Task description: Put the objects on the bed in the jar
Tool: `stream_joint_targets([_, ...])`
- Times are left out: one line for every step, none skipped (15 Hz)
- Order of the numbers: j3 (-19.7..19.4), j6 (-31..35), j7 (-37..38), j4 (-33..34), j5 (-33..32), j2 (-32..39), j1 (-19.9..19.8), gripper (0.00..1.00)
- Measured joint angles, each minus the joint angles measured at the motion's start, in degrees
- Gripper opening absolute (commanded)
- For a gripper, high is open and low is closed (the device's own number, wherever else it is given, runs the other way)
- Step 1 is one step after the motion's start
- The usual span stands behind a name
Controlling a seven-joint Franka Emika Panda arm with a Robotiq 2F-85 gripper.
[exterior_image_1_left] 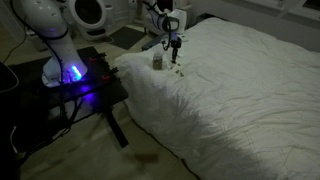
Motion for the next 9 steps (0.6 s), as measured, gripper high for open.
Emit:
stream_joint_targets([0.0,-1.0,0.0,0.0,-0.2,-0.8,0.3,0.01])
stream_joint_targets([0.0,-2.0,0.0,-0.1,-0.4,-1.6,0.6,0.01])
stream_joint_targets([0.0,-3.0,0.0,-0.1,-0.7,-2.4,0.9,0.01])
stream_joint_targets([0.0,-3.9,0.1,-0.2,-1.2,-3.2,1.3,0.01])
stream_joint_targets([0.0,-4.8,0.1,-0.4,-1.7,-4.1,1.8,0.01])
stream_joint_targets([0.0,-5.8,0.1,-0.8,-2.2,-5.0,2.4,0.01])
stream_joint_targets([0.0,-6.8,0.1,-1.2,-2.8,-6.0,3.0,0.01])
stream_joint_targets([0.0,-7.7,0.2,-1.7,-3.6,-6.9,3.7,0.01])
stream_joint_targets([0.0,-8.8,0.3,-2.2,-4.3,-7.8,4.4,0.01])
